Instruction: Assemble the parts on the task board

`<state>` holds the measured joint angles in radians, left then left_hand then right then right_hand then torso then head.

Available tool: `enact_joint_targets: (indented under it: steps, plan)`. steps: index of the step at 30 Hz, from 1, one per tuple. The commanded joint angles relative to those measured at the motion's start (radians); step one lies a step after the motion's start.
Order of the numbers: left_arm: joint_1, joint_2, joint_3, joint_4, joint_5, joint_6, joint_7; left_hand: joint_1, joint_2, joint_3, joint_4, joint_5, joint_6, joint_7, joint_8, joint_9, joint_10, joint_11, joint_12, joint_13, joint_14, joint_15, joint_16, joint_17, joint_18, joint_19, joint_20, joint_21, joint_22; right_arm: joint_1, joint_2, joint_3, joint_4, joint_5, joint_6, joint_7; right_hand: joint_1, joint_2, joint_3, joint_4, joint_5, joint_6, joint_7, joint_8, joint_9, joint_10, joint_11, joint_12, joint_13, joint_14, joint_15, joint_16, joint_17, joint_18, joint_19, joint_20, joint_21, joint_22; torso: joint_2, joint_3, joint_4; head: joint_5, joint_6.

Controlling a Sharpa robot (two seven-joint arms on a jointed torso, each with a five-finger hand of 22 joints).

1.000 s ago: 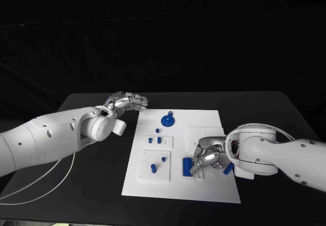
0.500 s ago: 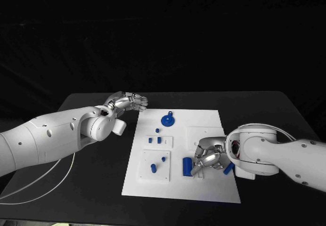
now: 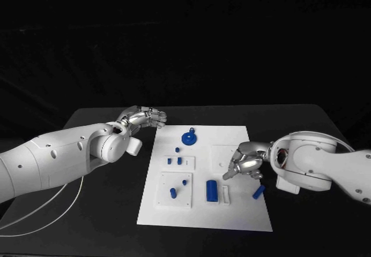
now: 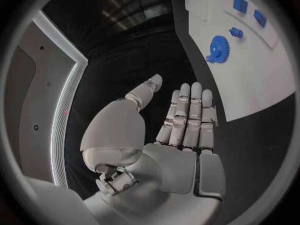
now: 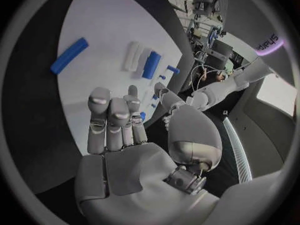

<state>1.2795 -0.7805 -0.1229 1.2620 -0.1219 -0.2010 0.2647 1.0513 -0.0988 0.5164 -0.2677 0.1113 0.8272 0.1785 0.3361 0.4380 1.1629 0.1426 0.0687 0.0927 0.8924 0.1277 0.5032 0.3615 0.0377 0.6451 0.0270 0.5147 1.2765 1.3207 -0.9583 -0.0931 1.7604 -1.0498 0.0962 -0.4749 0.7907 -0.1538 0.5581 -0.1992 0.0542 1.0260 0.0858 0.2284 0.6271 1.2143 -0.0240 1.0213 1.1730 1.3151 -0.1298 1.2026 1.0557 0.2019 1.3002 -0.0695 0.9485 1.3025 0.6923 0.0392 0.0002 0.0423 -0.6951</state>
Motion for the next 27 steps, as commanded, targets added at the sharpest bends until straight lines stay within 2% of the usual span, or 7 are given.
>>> enact_joint_targets:
  steps: [1,4,11,16,19,22,27]
  plan:
    - [0.0,0.005,0.001,0.001,-0.003,0.012,0.005,-0.012,-0.001,-0.001,0.004,-0.005,-0.008,-0.002,0.006,-0.001,-0.006,-0.001,0.001,-0.002,0.0,0.006,-0.004,0.001,0.017,0.003,0.006,-0.005,0.001,0.018,-0.034,-0.002,-0.019,0.1,0.007,-0.031,-0.008,0.003,0.002,0.01,-0.002,-0.008,0.005,-0.002,0.0,0.003,0.002,0.005,0.003,0.0,0.002,-0.009,0.0,0.06,0.0,-0.004,-0.005,-0.002,0.0,-0.0011,-0.0004,-0.018,0.004]
    - [0.0,0.004,0.0,0.003,-0.003,0.011,0.004,-0.012,-0.001,-0.001,0.004,-0.005,-0.008,-0.002,0.006,-0.001,-0.006,-0.001,0.001,-0.002,0.0,0.006,-0.004,0.002,0.017,0.003,0.006,-0.005,0.001,0.03,-0.069,-0.002,-0.009,0.111,0.036,-0.046,-0.017,0.037,0.011,0.024,-0.001,-0.018,0.008,-0.006,0.001,-0.015,0.006,-0.01,-0.004,-0.017,0.006,-0.035,-0.013,0.059,-0.024,0.001,-0.028,-0.013,0.0,-0.001,0.0004,-0.034,0.009]
    - [0.0,0.015,0.0,-0.001,-0.003,0.011,0.004,-0.013,-0.001,-0.001,0.005,-0.005,-0.007,-0.003,0.006,-0.001,-0.006,-0.001,0.001,-0.002,0.0,0.006,-0.005,0.002,0.017,0.003,0.006,-0.005,0.002,0.03,-0.145,-0.011,-0.011,0.122,0.025,-0.053,-0.006,0.016,0.053,0.047,-0.005,-0.01,0.006,0.003,0.01,-0.014,0.004,-0.018,-0.013,-0.011,0.004,-0.051,-0.023,0.06,-0.021,0.009,-0.04,-0.023,-0.004,-0.0021,-0.0086,-0.064,0.013]
    - [0.0,0.02,0.0,-0.006,-0.003,0.01,0.004,-0.013,-0.001,-0.001,0.005,-0.005,-0.007,-0.003,0.006,-0.001,-0.006,-0.001,0.002,-0.002,0.0,0.006,-0.005,0.003,0.017,0.003,0.006,-0.005,0.002,0.03,-0.201,-0.036,-0.003,0.131,-0.012,-0.079,-0.021,0.003,0.043,0.052,-0.005,0.0,0.004,0.01,0.016,-0.016,0.002,-0.021,-0.016,-0.011,0.003,-0.056,-0.025,0.06,-0.024,0.013,-0.043,-0.024,-0.007,-0.0043,-0.0105,-0.083,0.014]
    - [0.0,0.025,-0.001,-0.009,-0.003,0.01,0.003,-0.013,-0.001,-0.001,0.005,-0.005,-0.007,-0.003,0.006,-0.001,-0.005,-0.001,0.002,-0.002,0.0,0.006,-0.005,0.003,0.017,0.003,0.006,-0.005,0.002,0.03,-0.219,-0.053,-0.005,0.137,0.02,-0.11,-0.024,-0.012,0.038,0.051,-0.006,-0.001,0.004,0.01,0.018,-0.025,0.002,-0.029,-0.021,-0.017,0.004,-0.067,-0.029,0.06,-0.035,0.018,-0.052,-0.027,-0.007,-0.004,-0.0114,-0.099,0.021]
    - [0.0,0.027,-0.002,-0.01,-0.003,0.01,0.002,-0.013,-0.001,-0.001,0.005,-0.005,-0.007,-0.003,0.006,-0.001,-0.005,-0.001,0.002,-0.002,0.0,0.006,-0.005,0.003,0.017,0.003,0.006,-0.005,0.002,0.03,-0.225,-0.088,-0.004,0.135,0.031,-0.114,-0.041,-0.026,0.022,0.051,-0.006,-0.009,0.007,0.007,0.019,-0.043,0.006,-0.04,-0.025,-0.034,0.007,-0.083,-0.034,0.059,-0.056,0.026,-0.066,-0.031,-0.009,-0.0053,-0.0127,-0.111,0.024]
    - [0.0,0.028,-0.006,-0.011,-0.003,0.012,0.002,-0.014,-0.002,-0.001,0.005,-0.005,-0.007,-0.003,0.007,-0.001,-0.005,-0.001,0.002,-0.002,0.0,0.006,-0.006,0.004,0.017,0.003,0.006,-0.005,0.002,0.029,-0.226,-0.103,-0.006,0.078,0.055,-0.117,-0.047,-0.017,0.009,0.049,-0.005,-0.004,0.006,0.011,0.023,-0.043,0.004,-0.039,-0.025,-0.033,0.007,-0.084,-0.034,0.06,-0.057,0.029,-0.068,-0.031,-0.01,-0.0047,-0.0135,-0.131,0.021]
